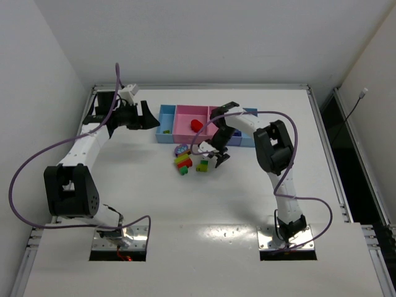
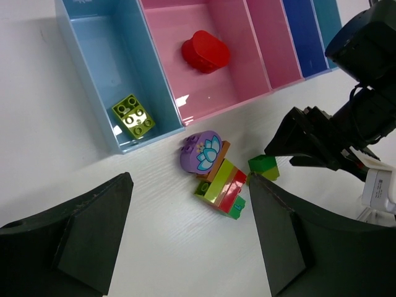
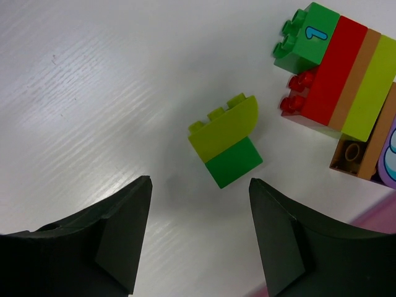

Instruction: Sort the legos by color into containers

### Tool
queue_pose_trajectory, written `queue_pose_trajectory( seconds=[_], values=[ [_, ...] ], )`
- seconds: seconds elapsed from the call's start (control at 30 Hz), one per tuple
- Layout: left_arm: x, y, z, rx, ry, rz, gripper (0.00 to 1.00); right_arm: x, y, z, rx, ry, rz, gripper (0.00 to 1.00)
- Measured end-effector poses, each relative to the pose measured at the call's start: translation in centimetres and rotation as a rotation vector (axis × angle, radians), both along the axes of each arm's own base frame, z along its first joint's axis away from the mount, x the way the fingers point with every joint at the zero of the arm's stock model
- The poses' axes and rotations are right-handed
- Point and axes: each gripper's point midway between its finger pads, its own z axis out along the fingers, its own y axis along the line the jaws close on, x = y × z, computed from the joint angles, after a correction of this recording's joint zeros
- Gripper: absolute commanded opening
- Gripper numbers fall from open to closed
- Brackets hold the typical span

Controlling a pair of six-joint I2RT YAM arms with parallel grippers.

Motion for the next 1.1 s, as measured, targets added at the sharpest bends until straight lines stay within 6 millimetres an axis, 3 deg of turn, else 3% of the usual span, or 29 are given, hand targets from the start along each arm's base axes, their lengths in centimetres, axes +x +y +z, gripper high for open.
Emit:
queue_pose_trajectory(
  seconds=[0.7, 1.1],
  values=[
    [0.1, 0.1, -0.2, -0.039, 0.023, 0.001, 0.82, 1.1, 2.8, -2.1, 0.079, -0.04, 0.017, 0.63],
    [0.2, 0.0, -0.7, -0.043, 0.035, -0.004, 0.82, 0.6, 2.8, -2.2, 0.075, -0.024, 0.02, 0.58]
  ],
)
